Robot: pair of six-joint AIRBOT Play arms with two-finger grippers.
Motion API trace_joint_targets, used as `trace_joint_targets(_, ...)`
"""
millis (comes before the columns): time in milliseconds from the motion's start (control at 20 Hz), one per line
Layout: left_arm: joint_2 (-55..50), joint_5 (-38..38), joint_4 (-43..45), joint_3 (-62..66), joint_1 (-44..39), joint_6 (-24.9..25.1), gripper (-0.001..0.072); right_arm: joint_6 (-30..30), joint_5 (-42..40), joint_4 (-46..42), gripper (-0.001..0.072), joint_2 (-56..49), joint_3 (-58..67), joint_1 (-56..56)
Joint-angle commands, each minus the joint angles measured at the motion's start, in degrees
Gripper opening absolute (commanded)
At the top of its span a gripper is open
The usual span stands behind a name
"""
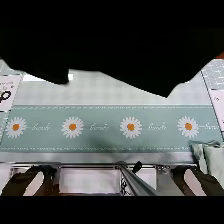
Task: Fold the shirts.
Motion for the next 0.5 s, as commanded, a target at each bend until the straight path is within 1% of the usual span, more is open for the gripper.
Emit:
trace_joint_targets(0,6.4,0.6,1.0,6.4,0.1,-0.5,0.0020,7.5,5.5,-7.7,0.0020,0.9,13.9,-0.6)
trace_joint_targets(50,8.0,-0.7,2.8,6.4,0.1,-0.6,0.0020,8.6,8.3,-10.2,0.0020,1.7,14.4,-0.6)
trace_joint_targets(100,9.3,-3.0,6.0,6.4,0.1,-2.4,0.0020,9.6,11.5,-12.9,0.0020,2.4,14.4,-0.6)
trace_joint_targets(150,10.1,-7.3,10.8,6.4,0.1,-5.4,0.0020,10.6,15.1,-15.9,0.0020,3.0,14.4,-0.6)
trace_joint_targets(250,10.4,-19.8,19.0,6.4,0.1,-9.0,0.0020,10.9,21.8,-20.1,0.0020,3.1,14.4,-0.6)
trace_joint_targets(300,9.8,-26.2,21.5,6.1,0.1,-9.5,0.0020,10.9,24.6,-22.3,0.0020,2.7,14.4,-0.6)
trace_joint_targets(350,9.2,-31.9,22.4,4.9,0.1,-9.5,0.0020,10.7,27.6,-24.0,0.0020,1.9,14.0,-0.6)
trace_joint_targets(450,7.9,-38.4,22.3,-0.4,0.1,-9.5,0.0020,9.9,36.1,-25.1,0.0020,-1.0,11.8,-0.6)
